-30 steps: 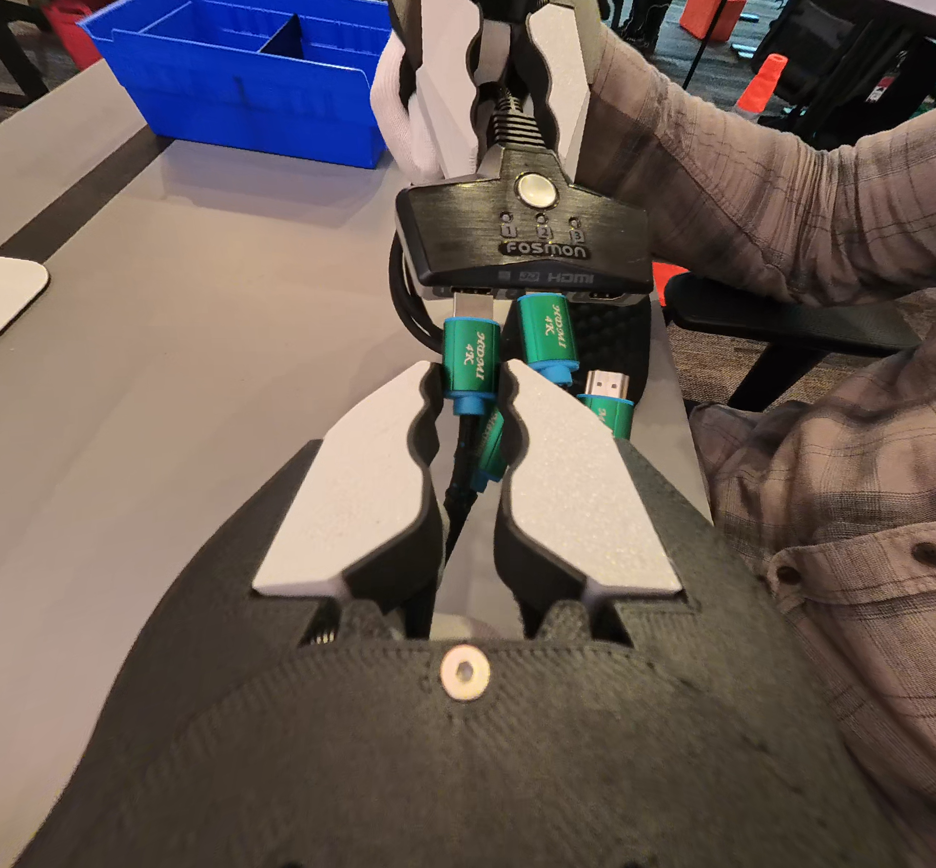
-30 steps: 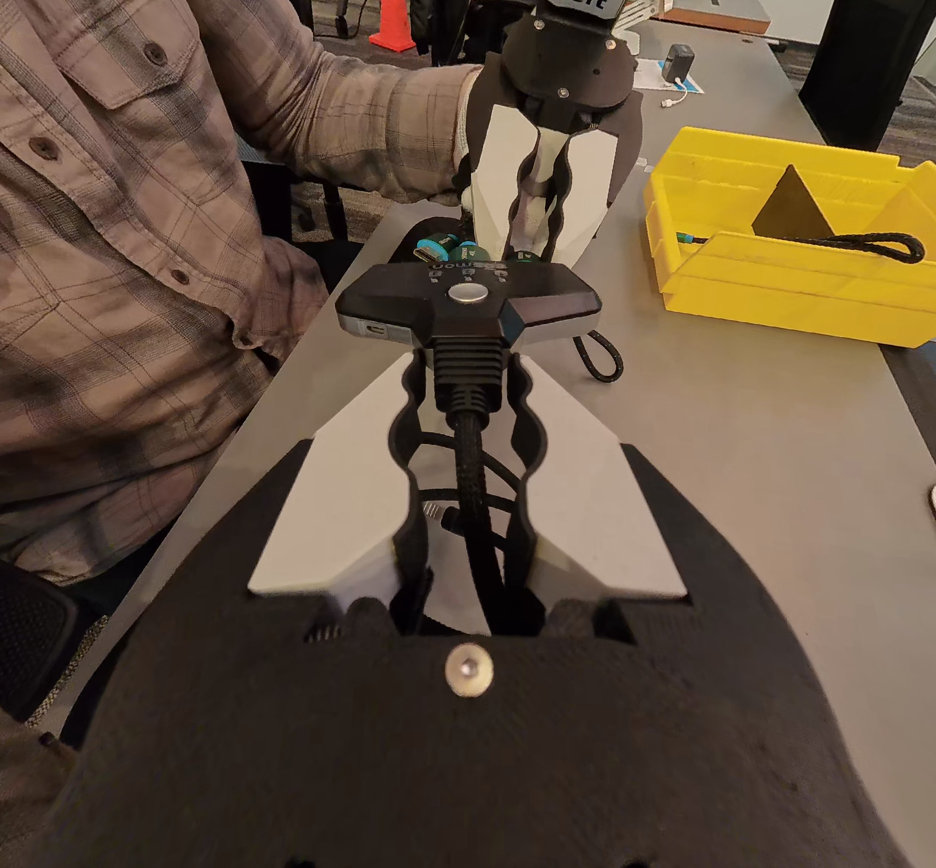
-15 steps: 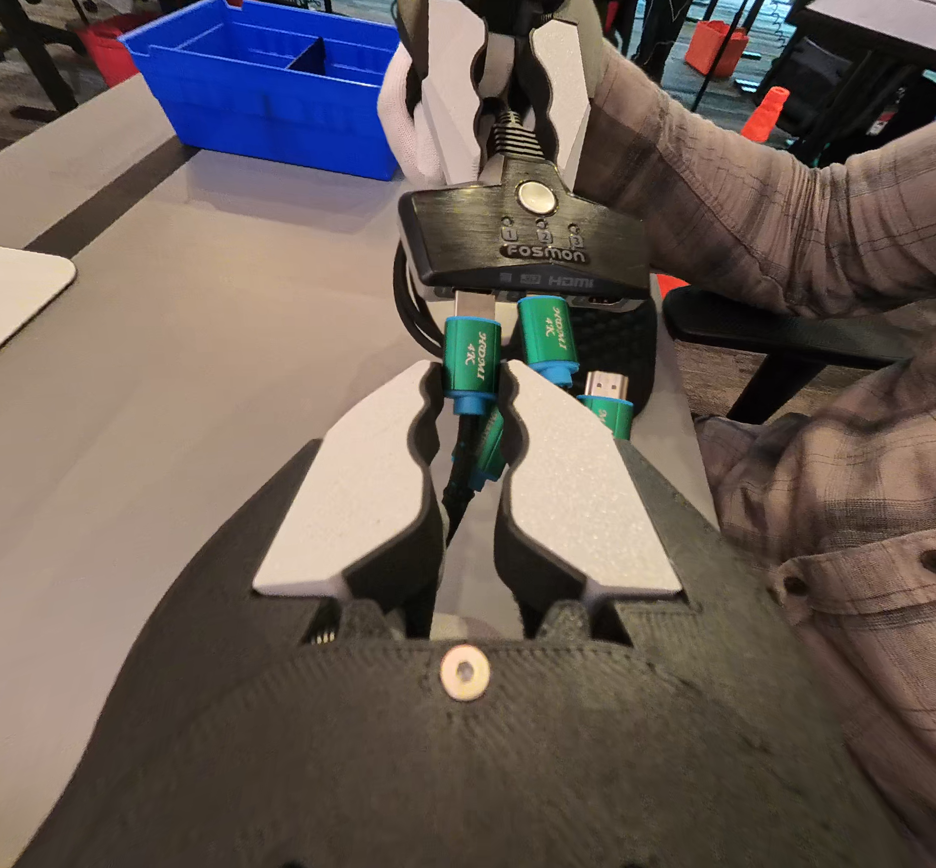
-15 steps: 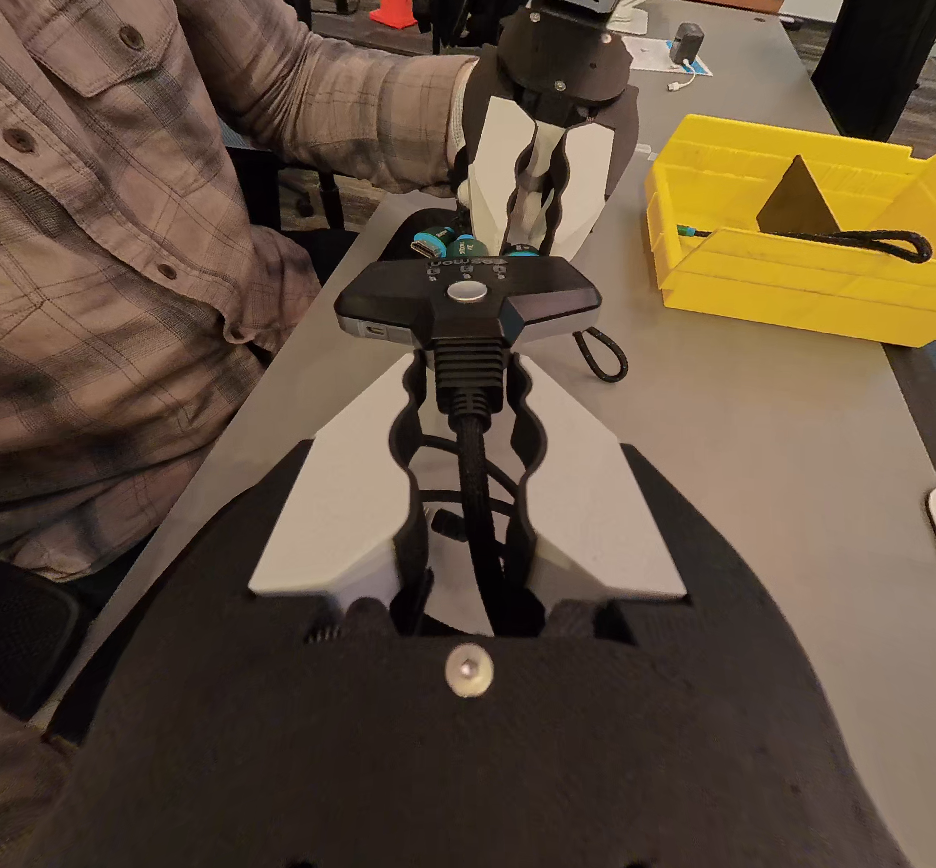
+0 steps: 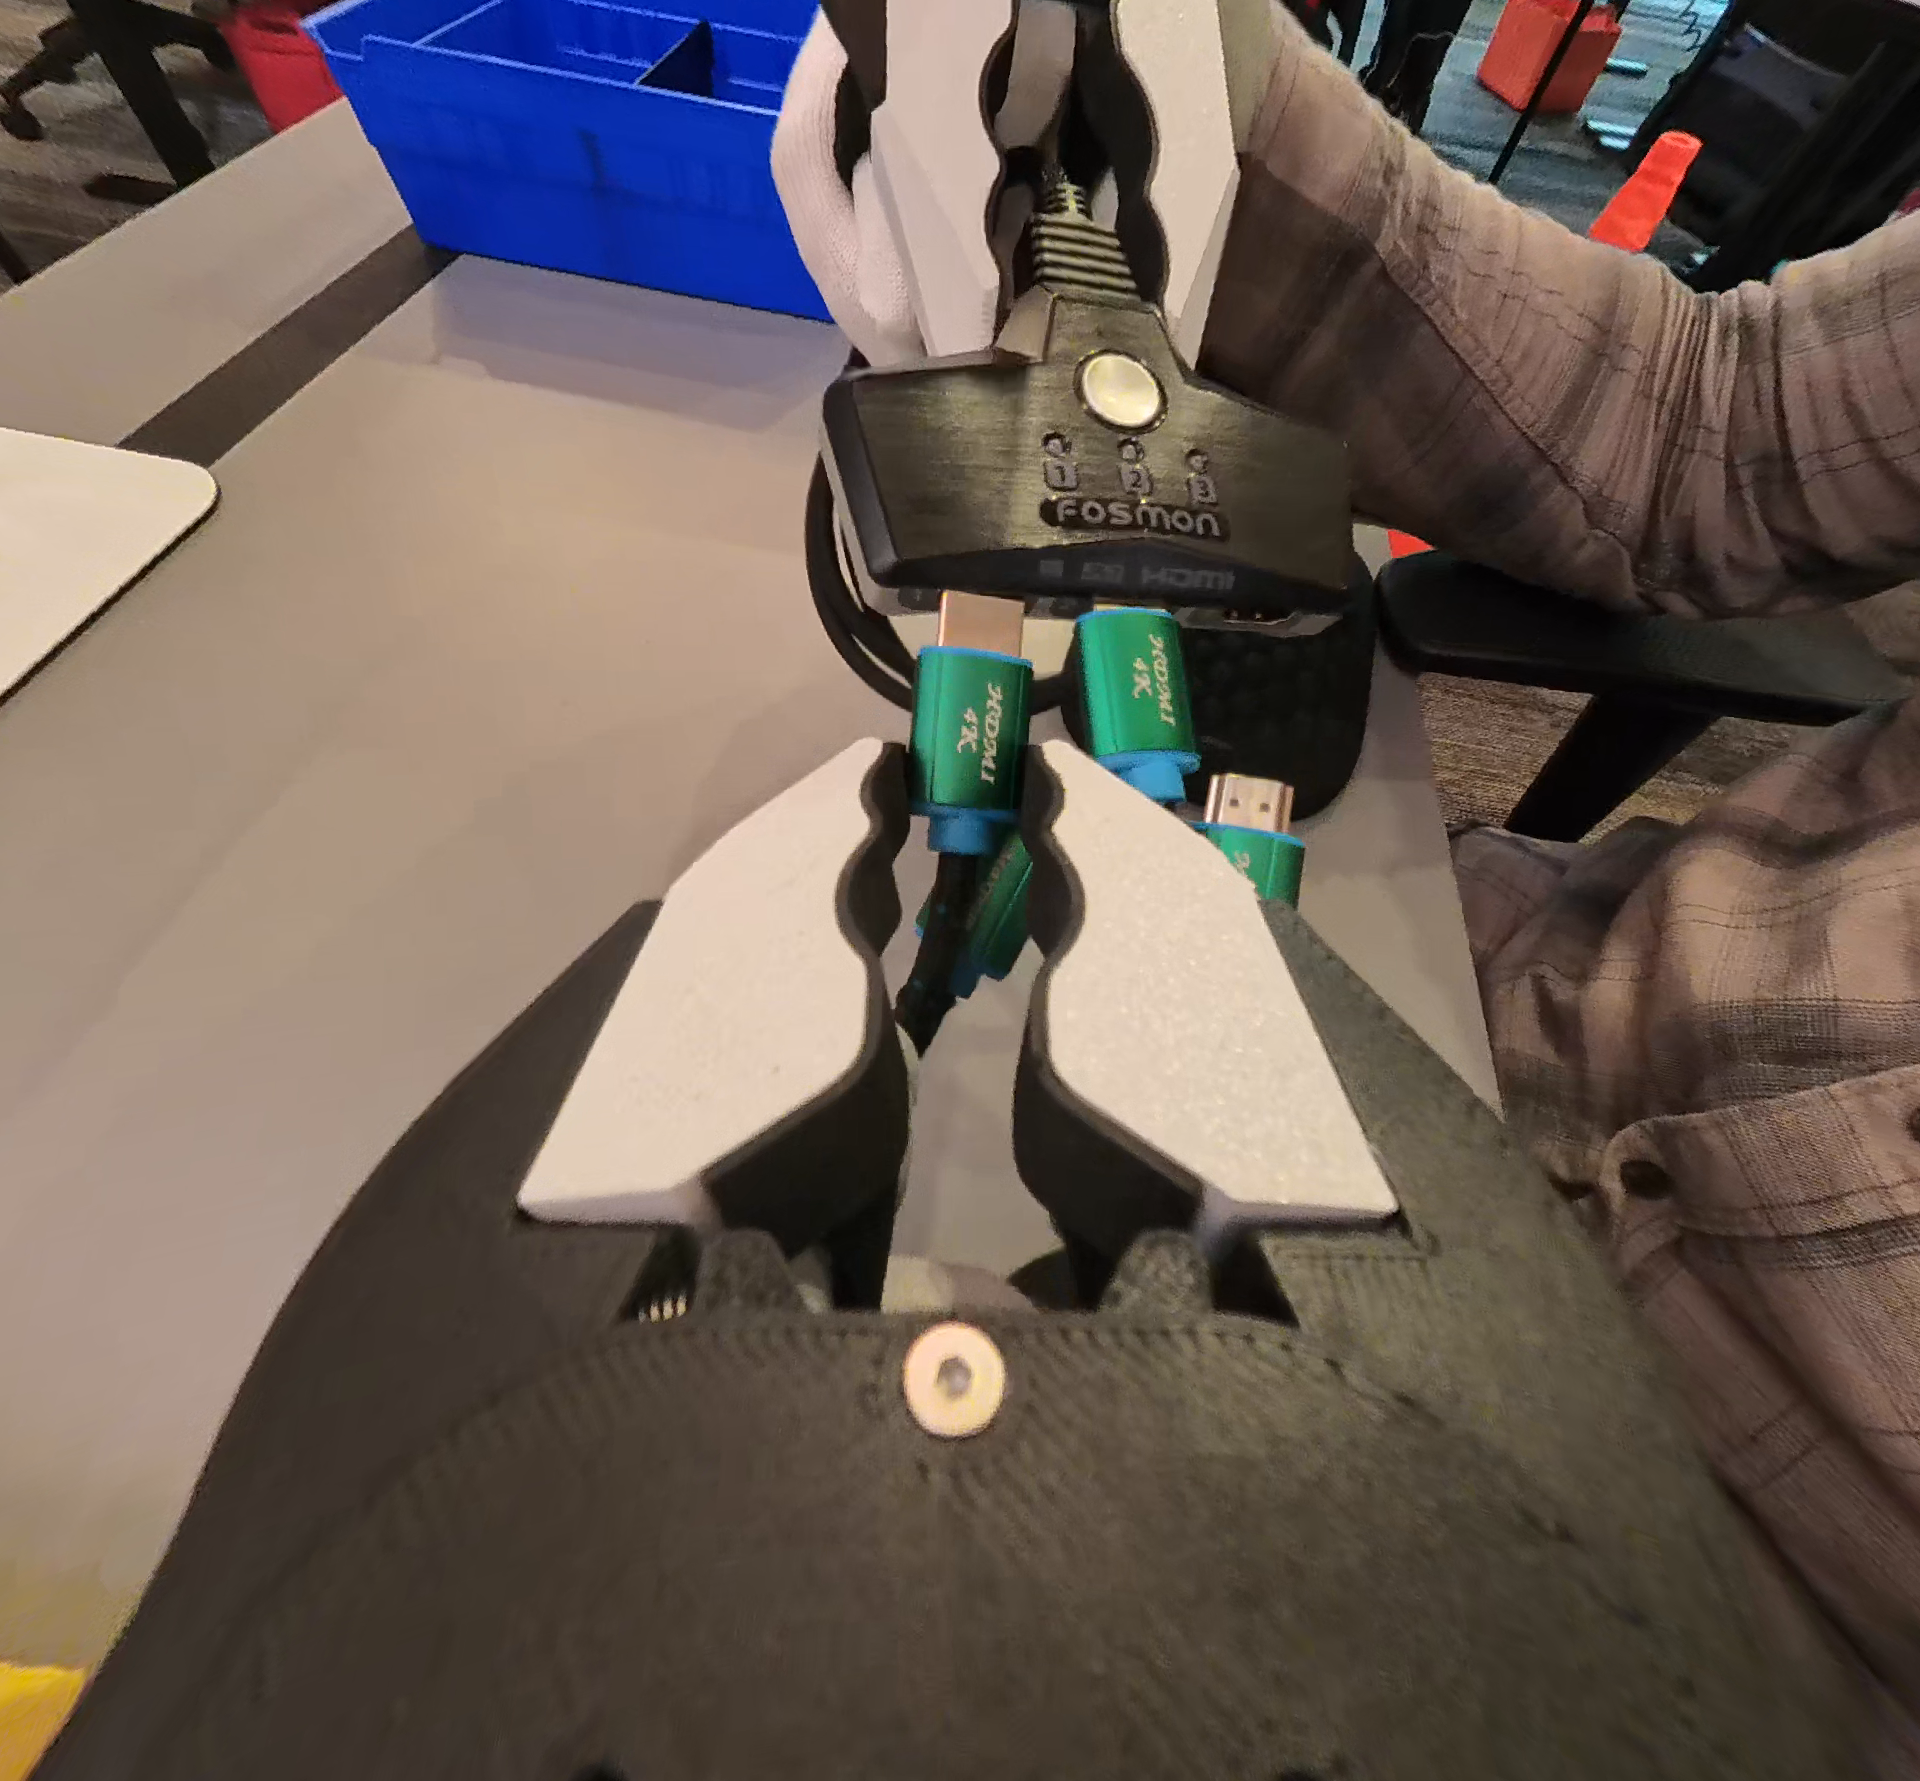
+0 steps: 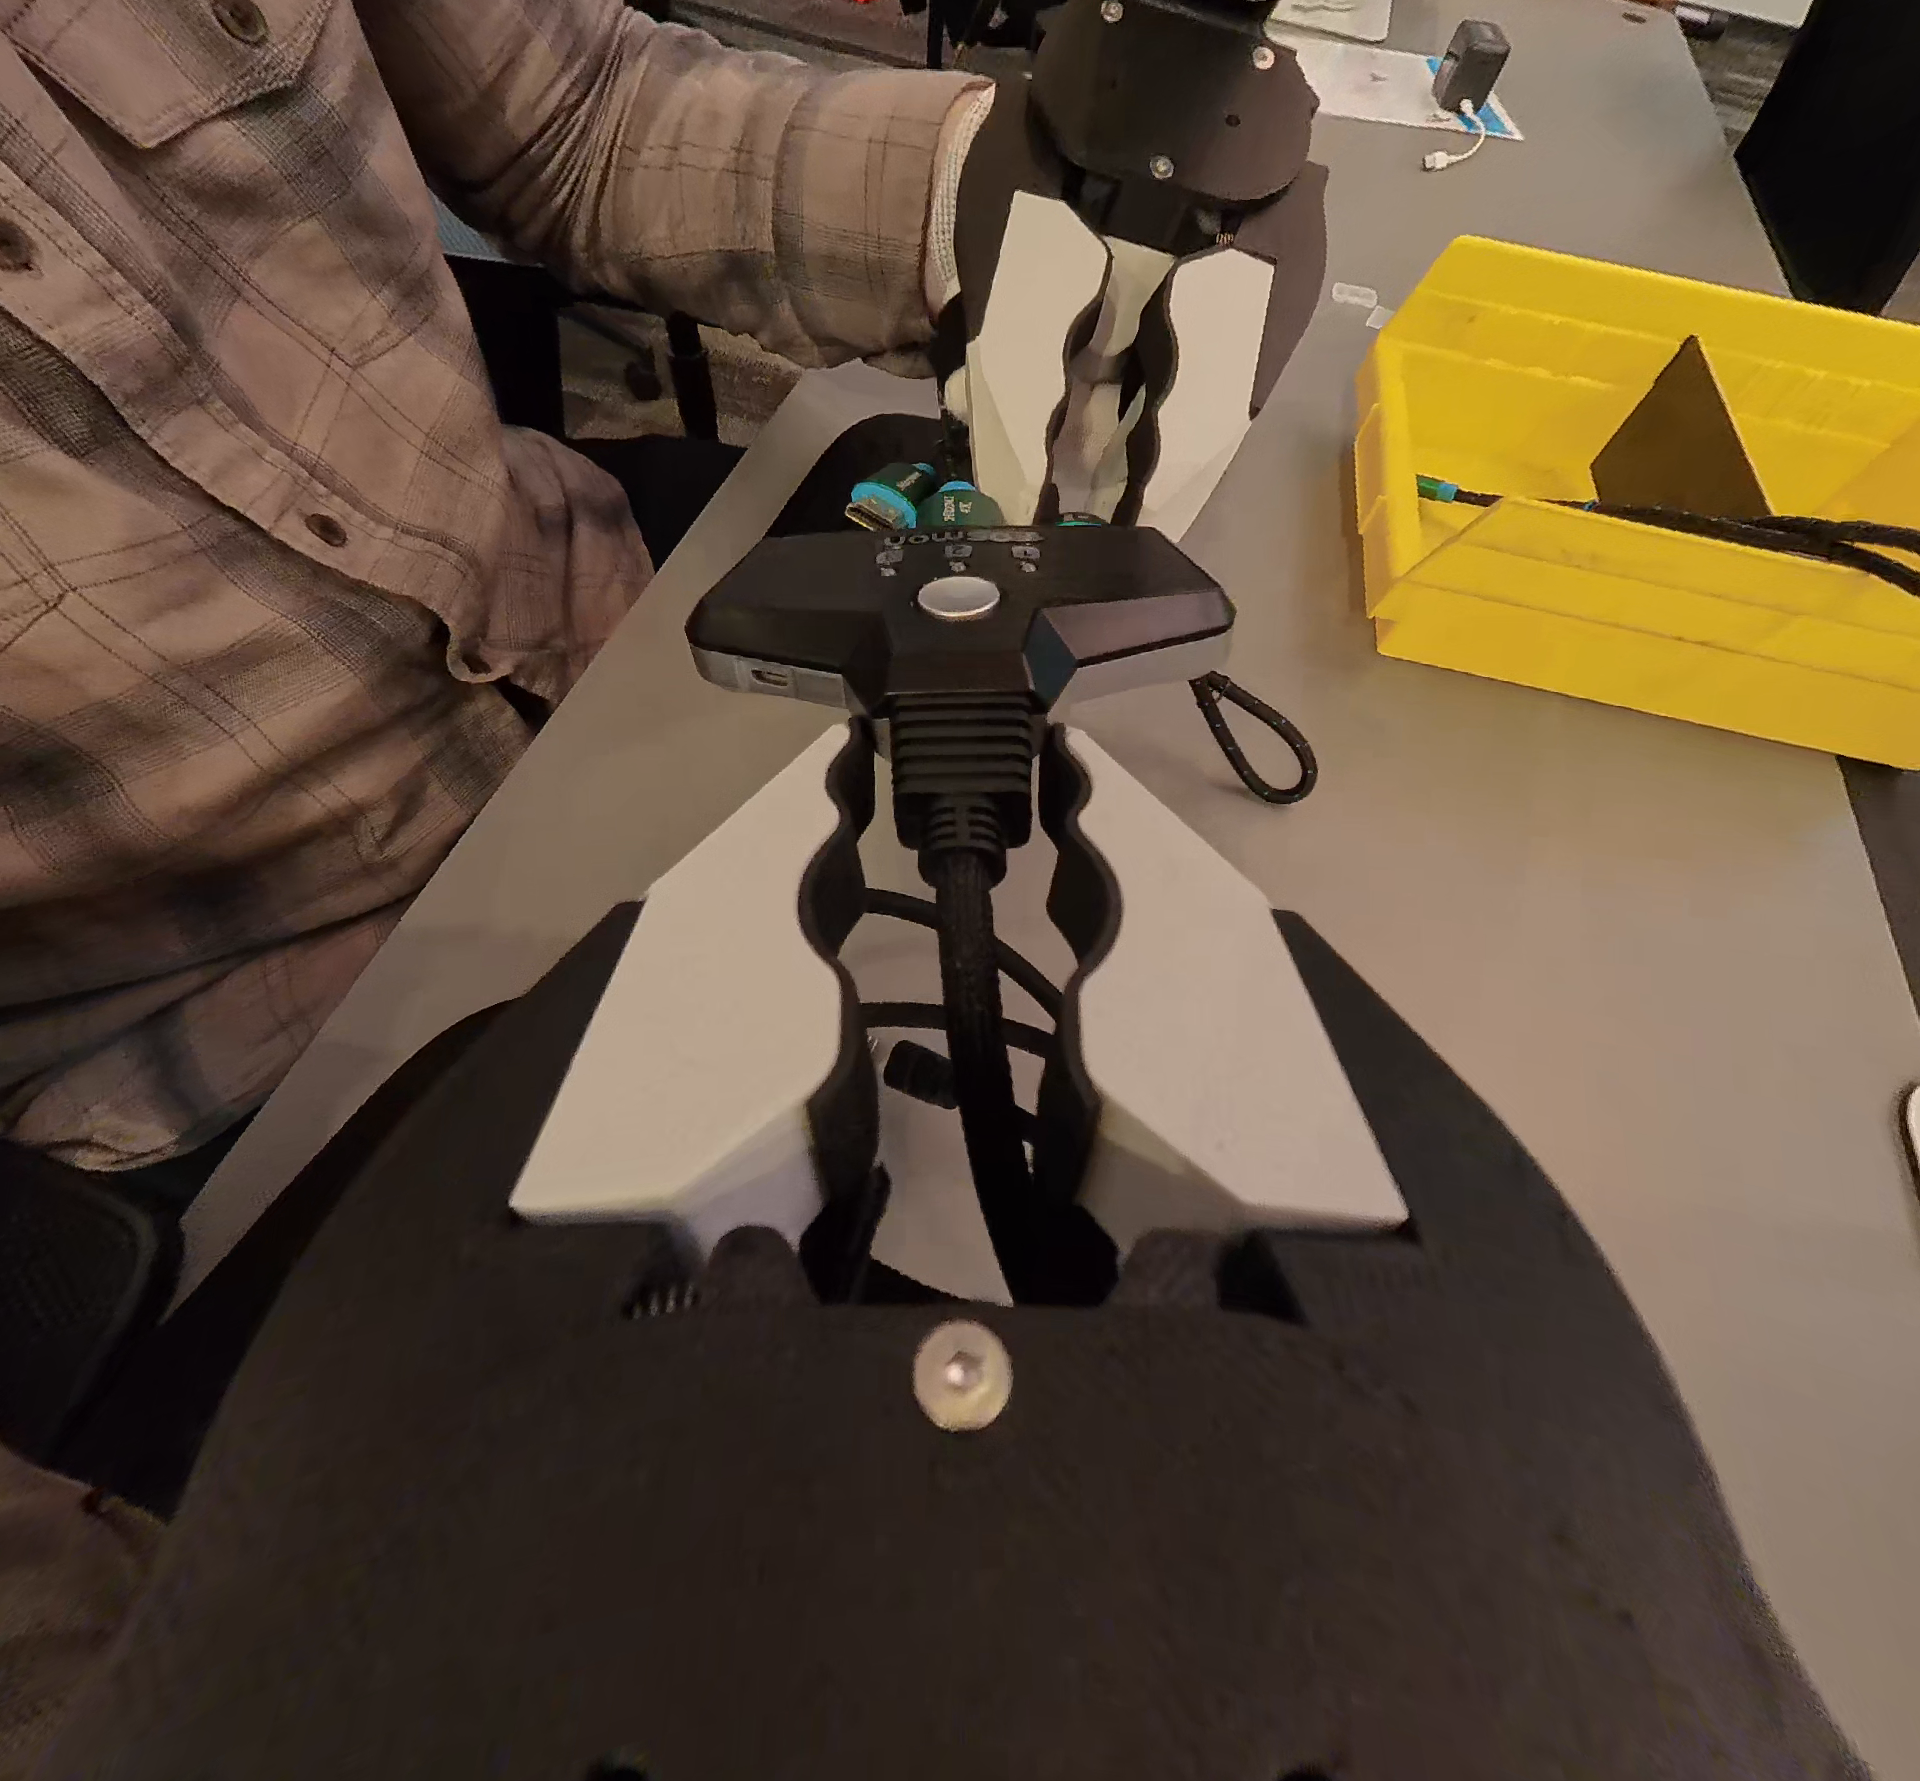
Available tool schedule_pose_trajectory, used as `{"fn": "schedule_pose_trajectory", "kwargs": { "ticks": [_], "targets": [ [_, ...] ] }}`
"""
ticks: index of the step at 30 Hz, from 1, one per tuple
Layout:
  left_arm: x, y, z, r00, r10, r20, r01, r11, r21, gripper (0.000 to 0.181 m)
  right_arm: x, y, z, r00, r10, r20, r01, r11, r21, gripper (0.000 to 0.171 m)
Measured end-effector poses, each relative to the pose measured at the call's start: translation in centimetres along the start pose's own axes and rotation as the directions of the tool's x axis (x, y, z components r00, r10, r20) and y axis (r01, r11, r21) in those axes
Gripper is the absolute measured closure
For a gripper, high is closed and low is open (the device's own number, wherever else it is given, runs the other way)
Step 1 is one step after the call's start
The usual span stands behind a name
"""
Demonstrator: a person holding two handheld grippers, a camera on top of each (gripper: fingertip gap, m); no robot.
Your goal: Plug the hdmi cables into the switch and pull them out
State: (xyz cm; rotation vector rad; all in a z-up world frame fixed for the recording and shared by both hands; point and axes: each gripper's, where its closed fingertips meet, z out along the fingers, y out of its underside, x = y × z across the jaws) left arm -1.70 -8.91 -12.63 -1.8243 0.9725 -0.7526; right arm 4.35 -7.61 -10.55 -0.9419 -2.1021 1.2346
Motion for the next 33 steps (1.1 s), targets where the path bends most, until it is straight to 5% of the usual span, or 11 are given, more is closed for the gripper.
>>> {"fn": "schedule_pose_trajectory", "kwargs": {
  "ticks": [17,24,33],
  "targets": [
    [-1.5,2.5,-0.4,0.994,-0.055,0.097,0.067,0.991,-0.12,0.163,1.0,2.0,2.2,0.99,-0.113,-0.087,0.065,0.903,-0.425,0.143],
    [-1.9,3.3,-0.5,0.995,-0.032,0.096,0.046,0.989,-0.141,0.165,1.1,1.9,2.6,0.993,-0.091,-0.076,0.055,0.921,-0.386,0.142],
    [-3.8,4.5,-1.0,0.987,-0.043,0.157,0.067,0.986,-0.152,0.168,2.8,9.8,1.9,0.989,0.086,-0.117,-0.135,0.848,-0.513,0.142]
  ]
}}
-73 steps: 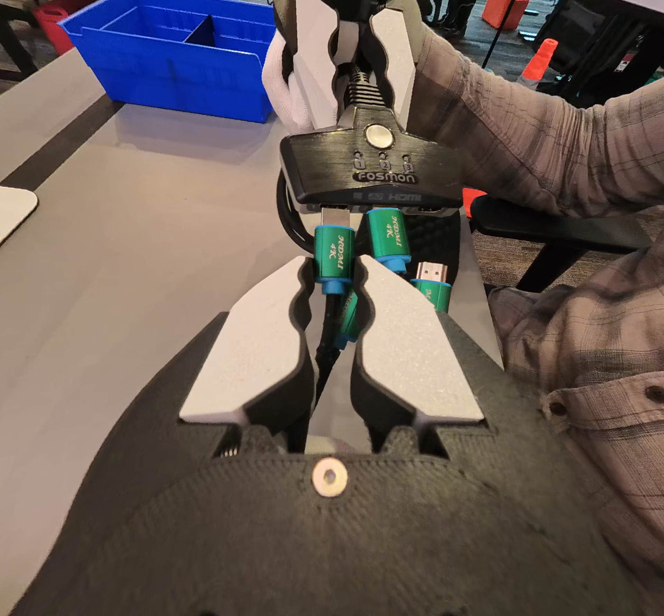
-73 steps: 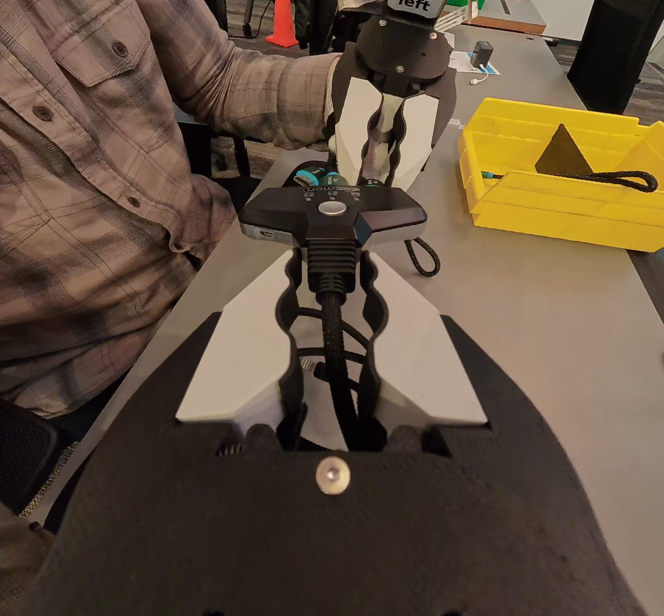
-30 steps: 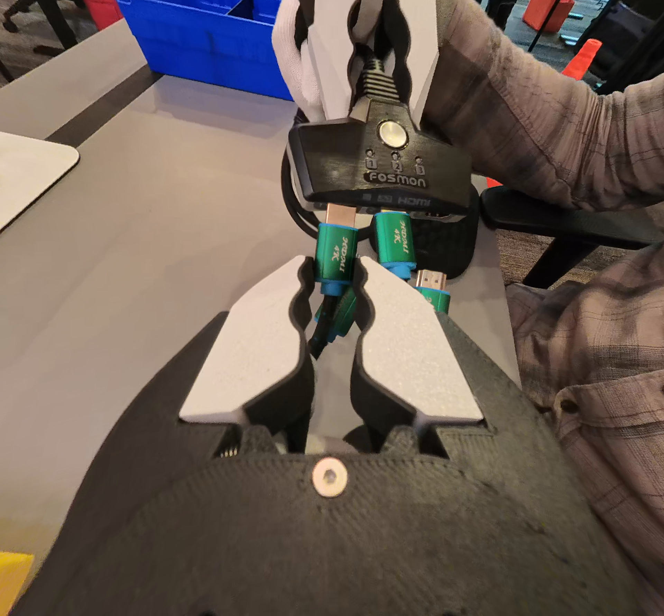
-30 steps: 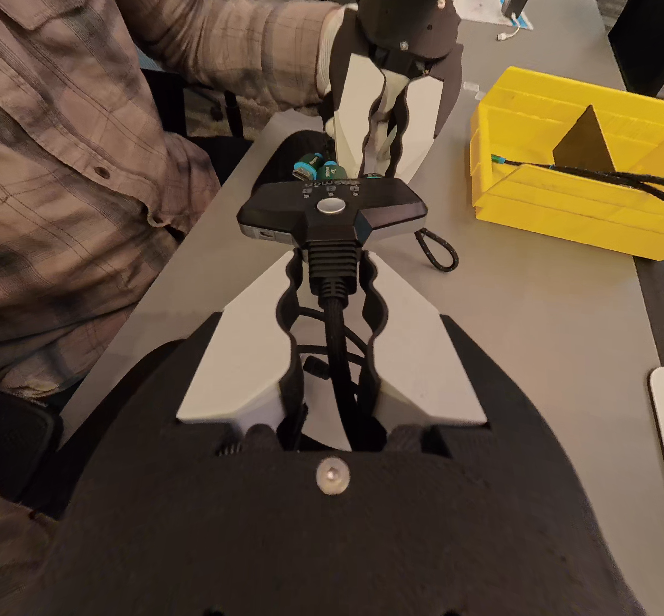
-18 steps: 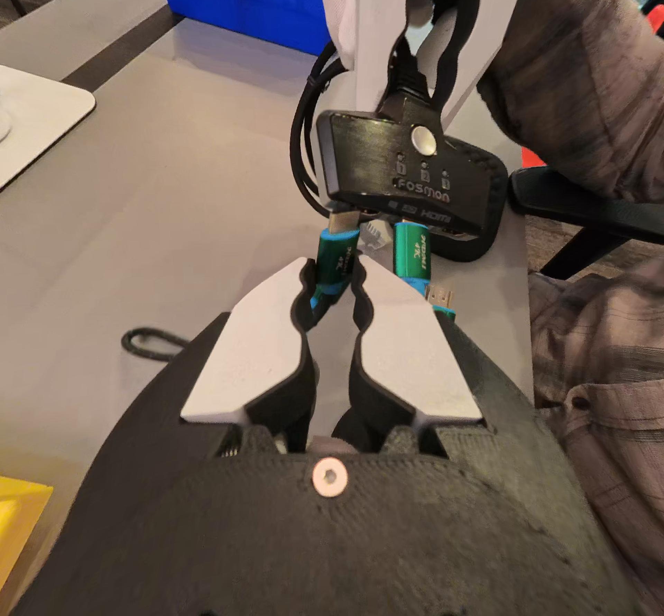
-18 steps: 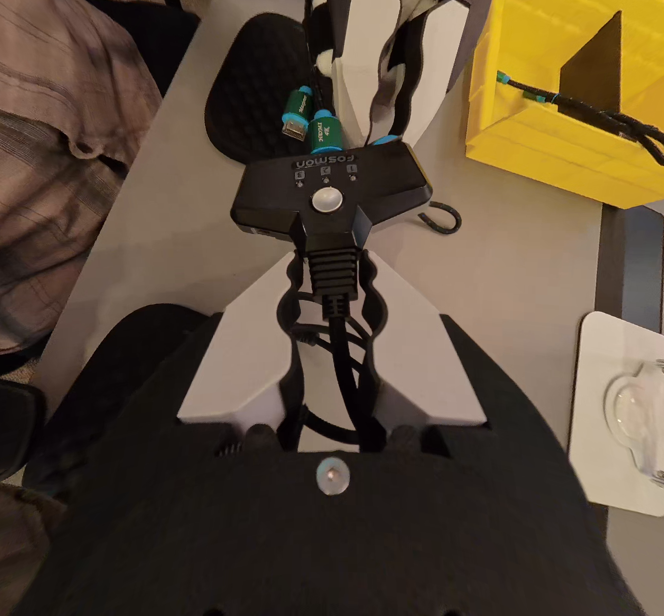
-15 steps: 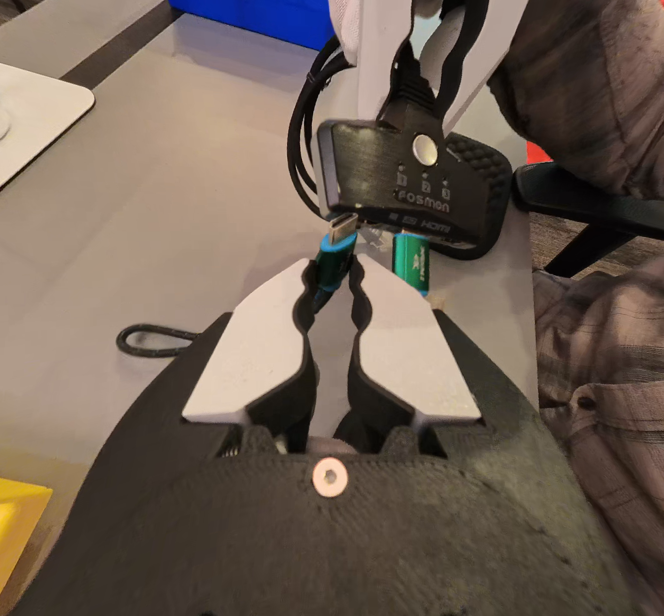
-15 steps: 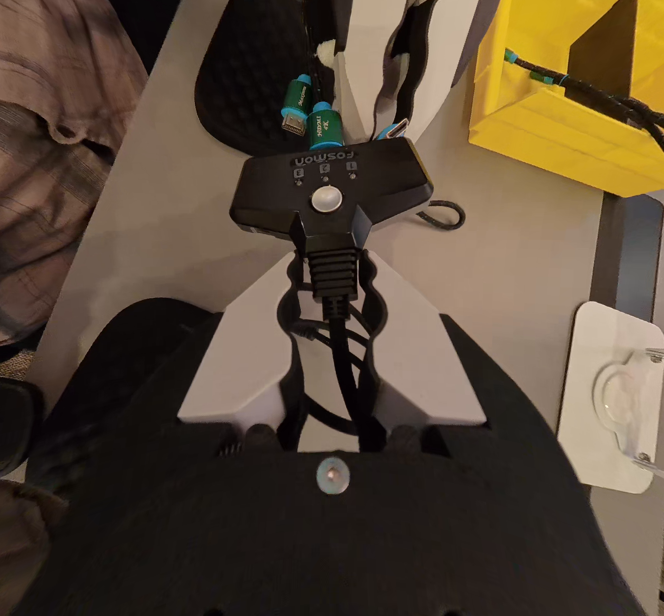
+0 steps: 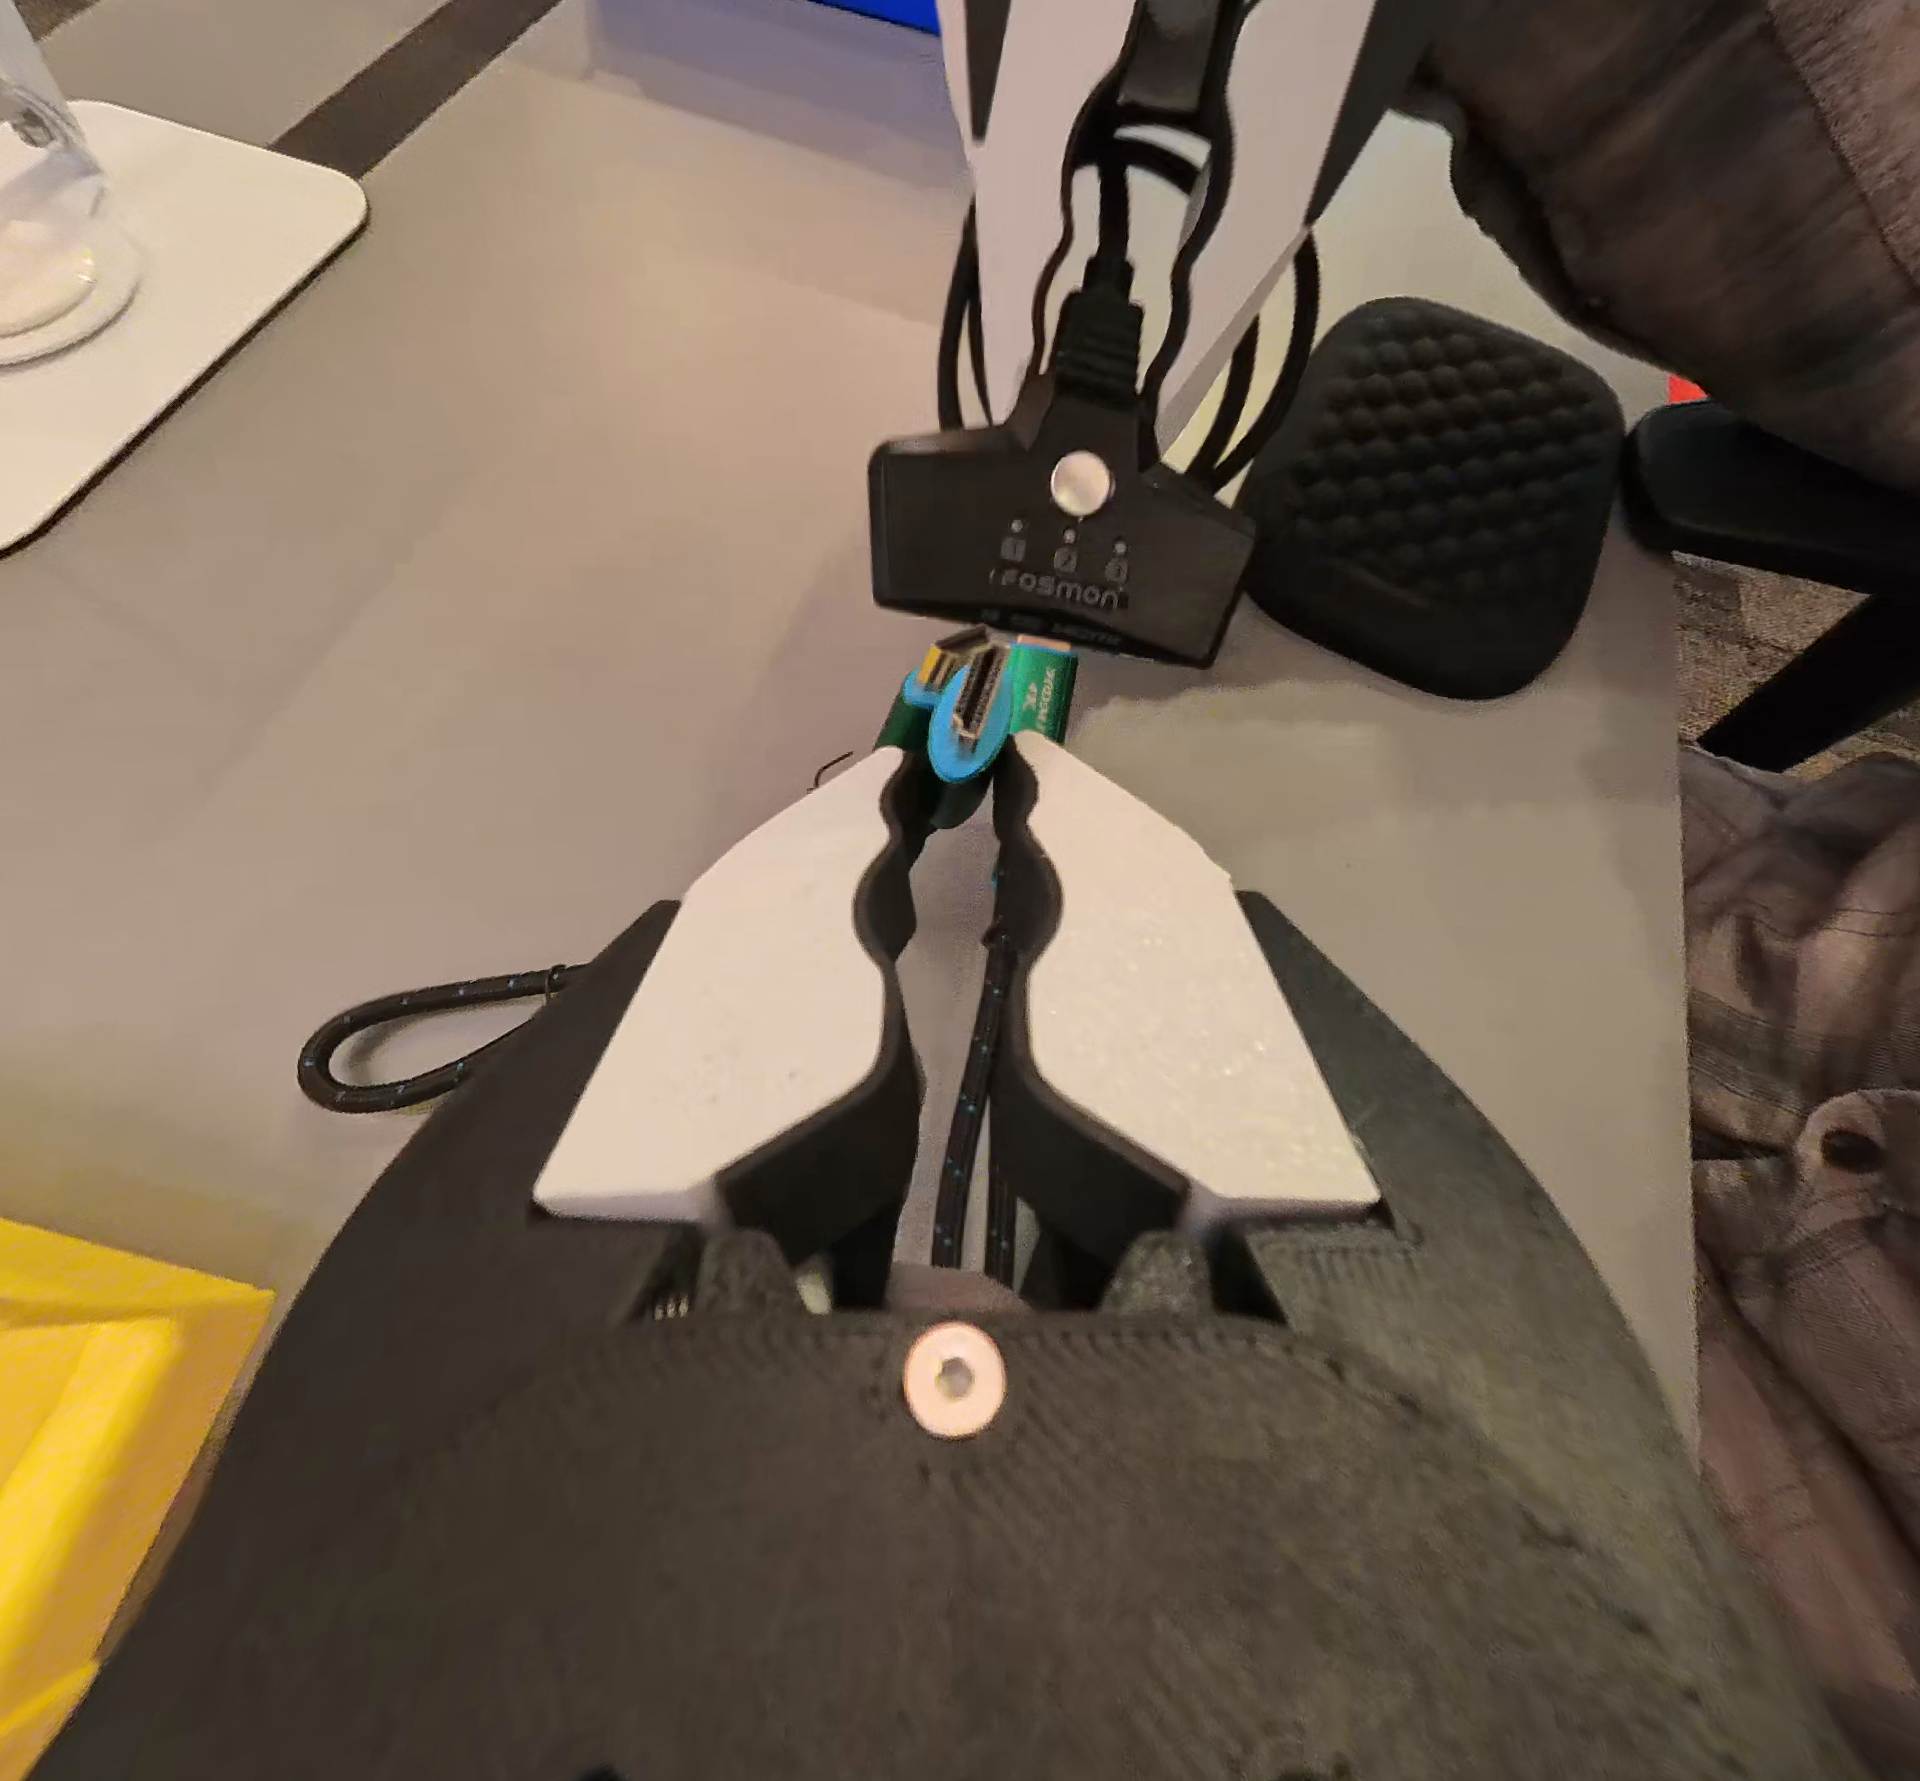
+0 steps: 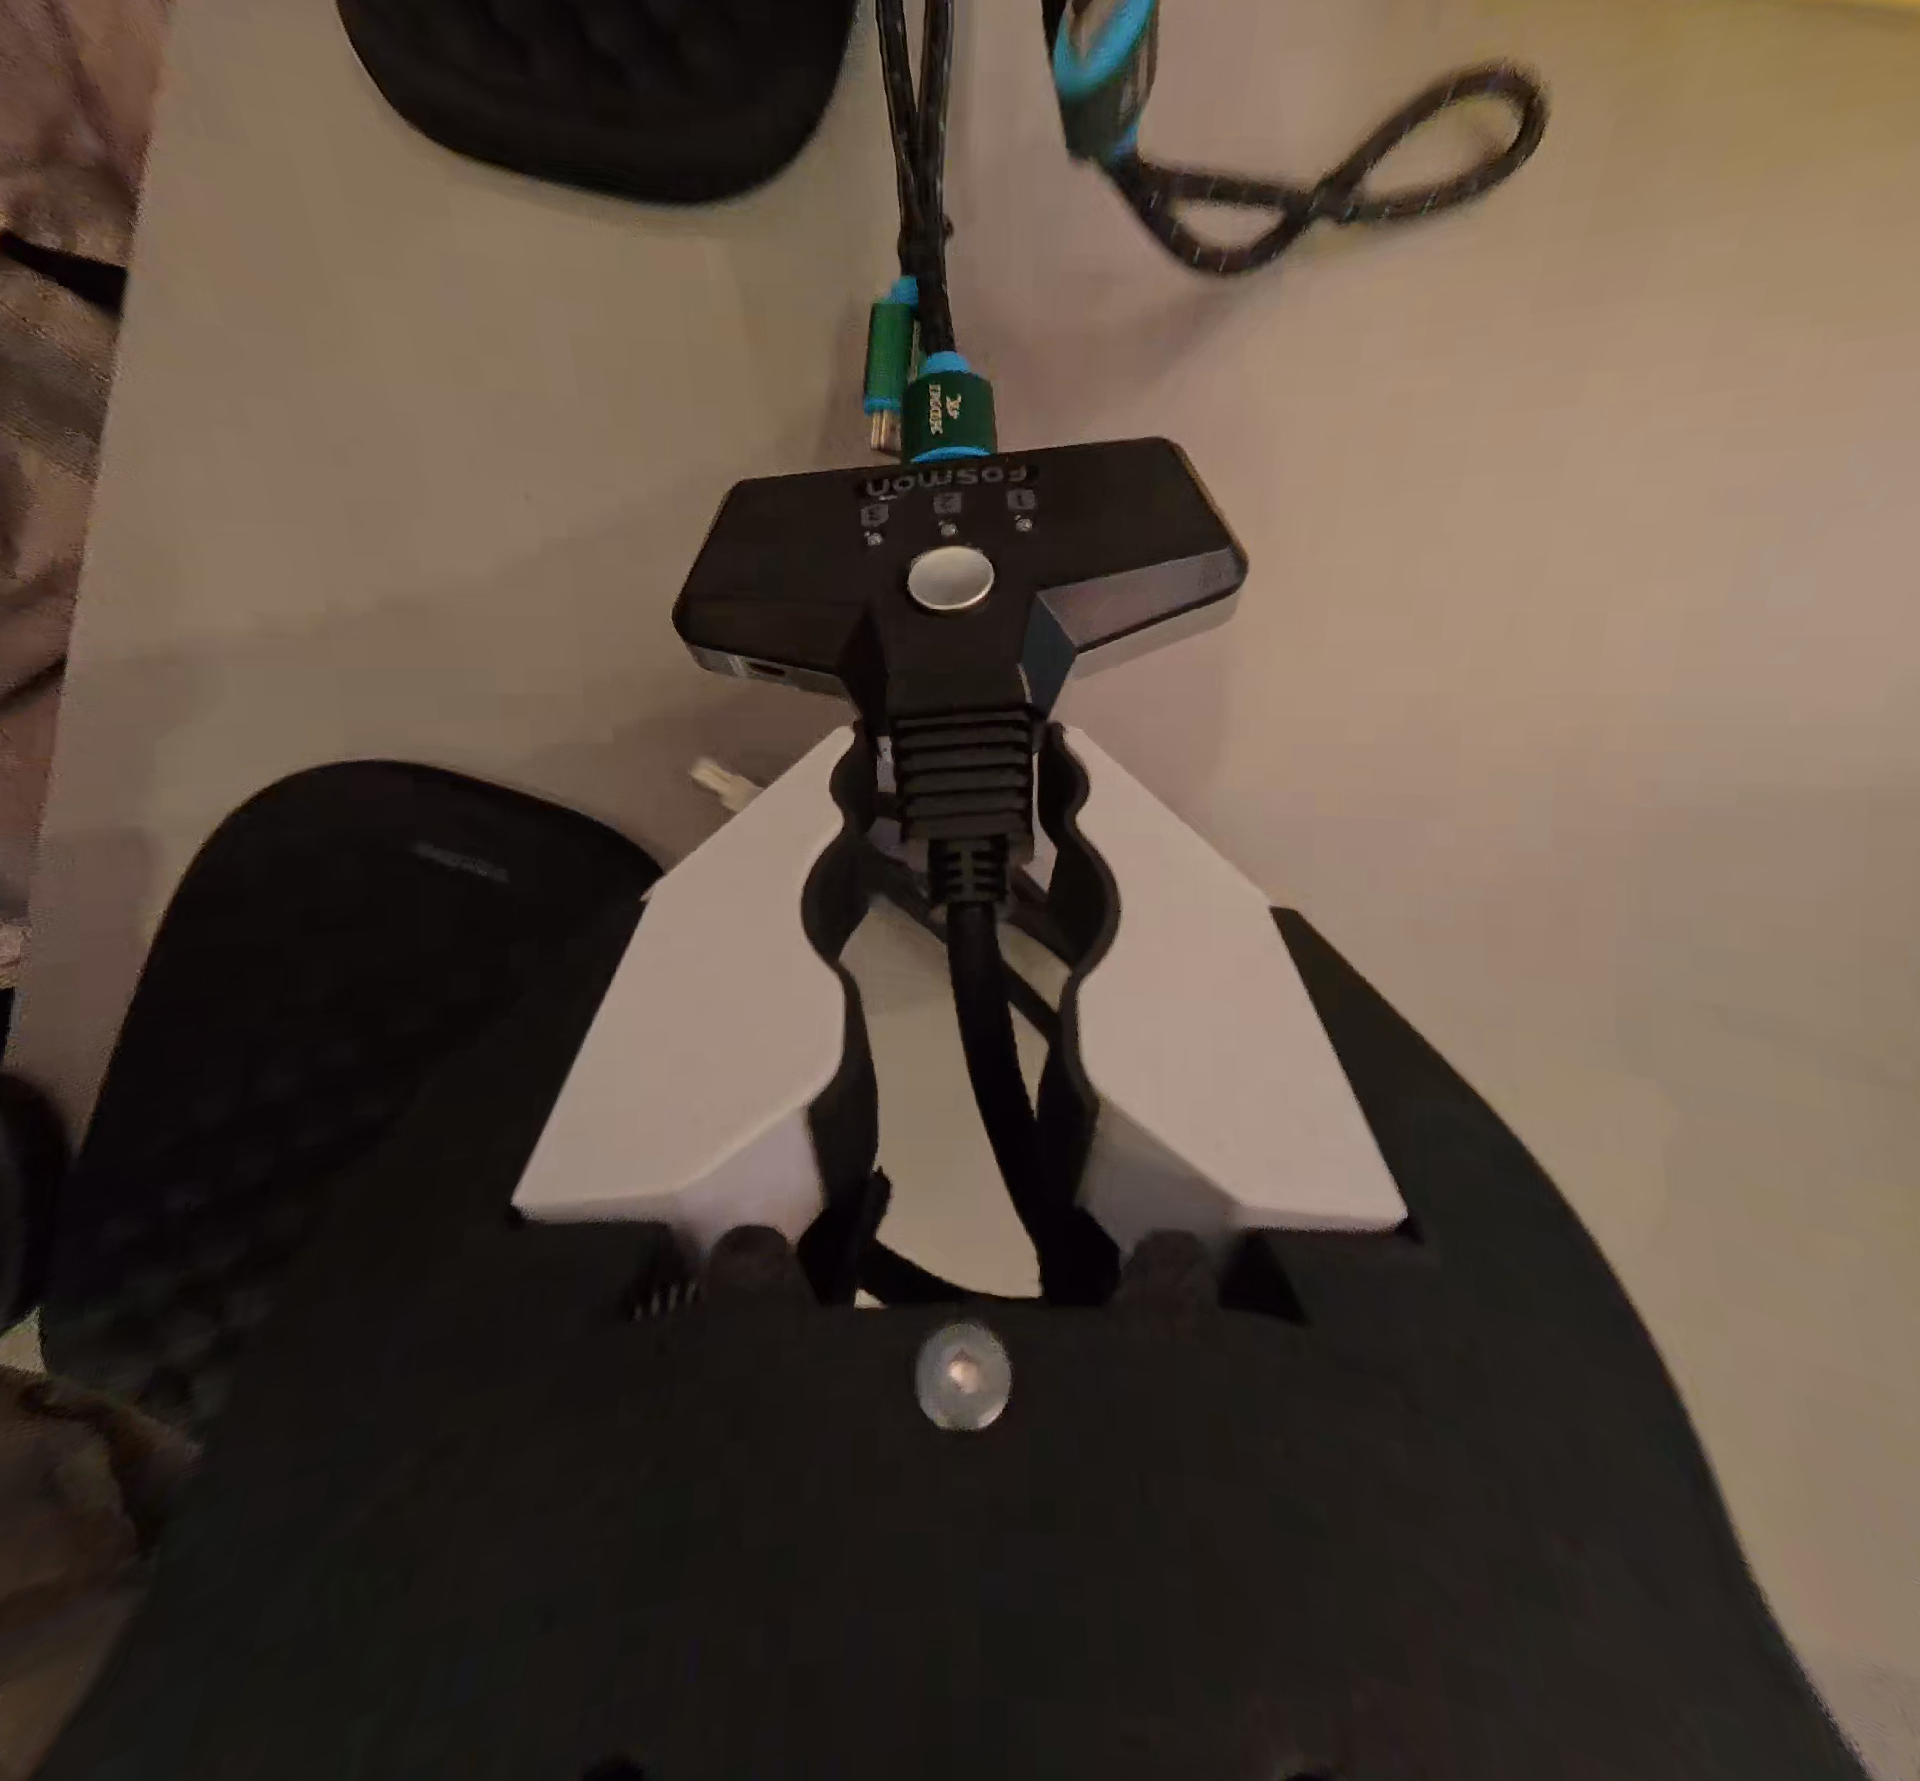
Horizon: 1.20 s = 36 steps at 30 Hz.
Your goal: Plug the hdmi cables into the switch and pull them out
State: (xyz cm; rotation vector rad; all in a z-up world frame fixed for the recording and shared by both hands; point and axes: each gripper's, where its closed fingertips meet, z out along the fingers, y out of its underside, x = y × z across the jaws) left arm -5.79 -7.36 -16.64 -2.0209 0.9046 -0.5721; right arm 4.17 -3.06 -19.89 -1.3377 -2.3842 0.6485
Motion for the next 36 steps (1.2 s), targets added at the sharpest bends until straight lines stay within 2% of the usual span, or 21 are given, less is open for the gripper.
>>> {"fn": "schedule_pose_trajectory", "kwargs": {
  "ticks": [4,8,11,14,16,21,25,30,36],
  "targets": [
    [-0.2,0.0,0.3,1.0,0.013,0.022,-0.013,1.0,-0.002,0.168,0.4,2.3,2.1,0.998,0.057,0.042,-0.054,0.997,-0.055,0.142],
    [-0.4,-0.1,0.7,0.999,0.02,0.046,-0.02,1.0,0.0,0.168,0.5,3.7,2.6,0.993,0.111,0.042,-0.106,0.988,-0.113,0.14],
    [-0.7,0.1,1.0,0.997,0.023,0.069,-0.023,1.0,-0.009,0.168,1.3,4.6,1.8,0.995,0.088,-0.05,-0.096,0.976,-0.193,0.123],
    [-0.8,0.0,1.2,0.996,0.025,0.088,-0.025,1.0,-0.01,0.168,2.0,4.2,0.1,0.989,0.066,-0.133,-0.094,0.972,-0.215,0.117],
    [-0.7,-0.3,1.1,0.994,0.039,0.101,-0.038,0.999,-0.01,0.168,2.6,3.4,-1.4,0.978,0.033,-0.205,-0.079,0.973,-0.219,0.117],
    [-0.3,-1.4,1.2,0.991,0.061,0.123,-0.062,0.998,0.002,0.169,3.7,-1.4,-5.4,0.908,-0.064,-0.415,-0.004,0.987,-0.162,0.126],
    [0.2,-2.4,1.6,0.989,0.081,0.122,-0.084,0.996,0.016,0.169,2.6,-6.8,-7.5,0.862,-0.092,-0.498,0.1,0.995,-0.011,0.139],
    [1.0,-4.0,2.3,0.981,0.139,0.131,-0.143,0.989,0.02,0.169,-0.1,-11.5,-7.0,0.888,-0.061,-0.455,0.154,0.973,0.171,0.143],
    [2.0,-5.8,3.3,0.968,0.213,0.131,-0.217,0.976,0.02,0.169,-1.2,-11.7,-4.9,0.925,0.011,-0.38,0.09,0.965,0.247,0.147]
  ]
}}
